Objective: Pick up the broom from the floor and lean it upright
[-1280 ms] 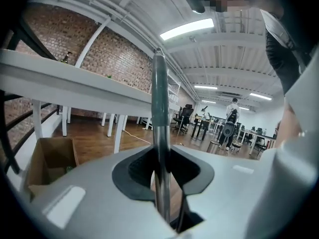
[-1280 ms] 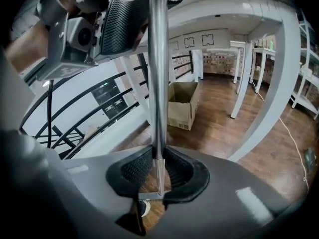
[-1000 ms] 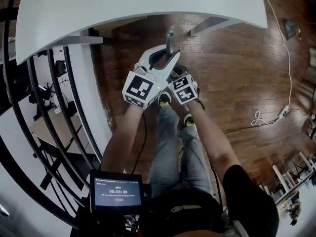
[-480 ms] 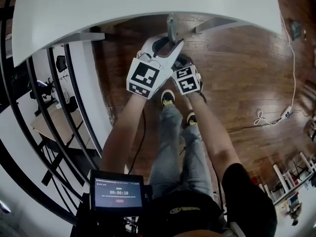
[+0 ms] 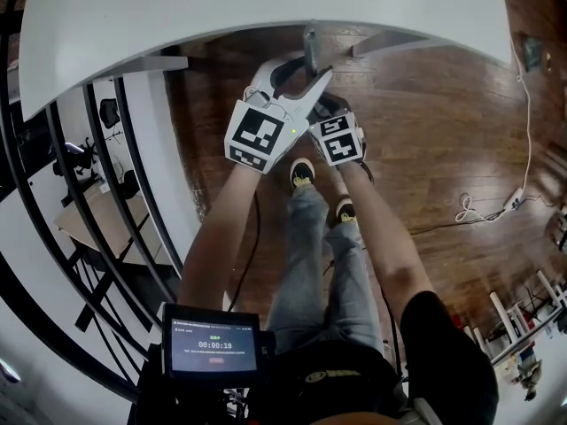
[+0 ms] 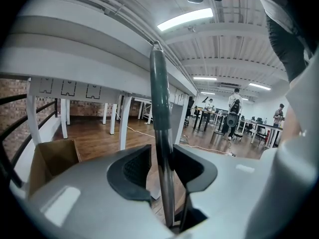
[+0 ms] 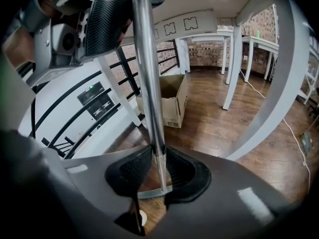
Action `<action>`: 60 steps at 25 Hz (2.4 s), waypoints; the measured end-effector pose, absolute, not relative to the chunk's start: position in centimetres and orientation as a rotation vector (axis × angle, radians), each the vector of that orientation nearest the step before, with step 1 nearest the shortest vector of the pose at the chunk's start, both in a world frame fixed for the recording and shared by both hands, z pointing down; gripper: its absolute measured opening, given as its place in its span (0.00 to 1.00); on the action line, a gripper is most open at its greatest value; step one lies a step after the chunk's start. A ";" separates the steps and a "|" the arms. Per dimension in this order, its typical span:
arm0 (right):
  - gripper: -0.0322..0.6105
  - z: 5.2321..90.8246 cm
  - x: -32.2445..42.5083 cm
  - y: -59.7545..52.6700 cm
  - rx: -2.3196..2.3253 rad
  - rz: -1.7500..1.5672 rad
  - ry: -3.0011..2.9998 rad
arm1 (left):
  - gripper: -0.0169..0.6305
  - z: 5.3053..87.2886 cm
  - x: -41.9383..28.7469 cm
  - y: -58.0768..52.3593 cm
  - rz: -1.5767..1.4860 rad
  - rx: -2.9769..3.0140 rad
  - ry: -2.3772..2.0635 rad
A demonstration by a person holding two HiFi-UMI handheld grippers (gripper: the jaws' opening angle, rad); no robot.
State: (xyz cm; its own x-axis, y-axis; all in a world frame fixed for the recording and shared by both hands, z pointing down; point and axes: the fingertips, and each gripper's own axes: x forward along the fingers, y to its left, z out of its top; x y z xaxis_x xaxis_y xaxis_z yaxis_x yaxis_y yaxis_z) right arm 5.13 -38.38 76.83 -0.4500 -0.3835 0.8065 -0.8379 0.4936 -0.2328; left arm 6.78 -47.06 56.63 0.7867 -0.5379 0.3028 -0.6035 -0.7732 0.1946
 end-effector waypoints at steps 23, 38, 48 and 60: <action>0.26 61.4 9.5 -30.0 0.808 0.502 -2.285 | 0.05 48.2 0.3 -35.3 0.222 2.539 -1.189; 0.13 38.0 15.2 -9.2 0.690 0.269 -2.582 | 0.05 26.4 8.3 -7.0 0.189 2.637 -1.384; 0.07 23.8 14.0 -0.2 0.771 0.350 -2.900 | 0.05 18.2 8.3 1.5 0.080 2.667 -1.437; 0.11 21.4 12.1 0.9 0.655 0.400 -3.062 | 0.05 18.6 8.7 1.1 0.039 2.676 -1.451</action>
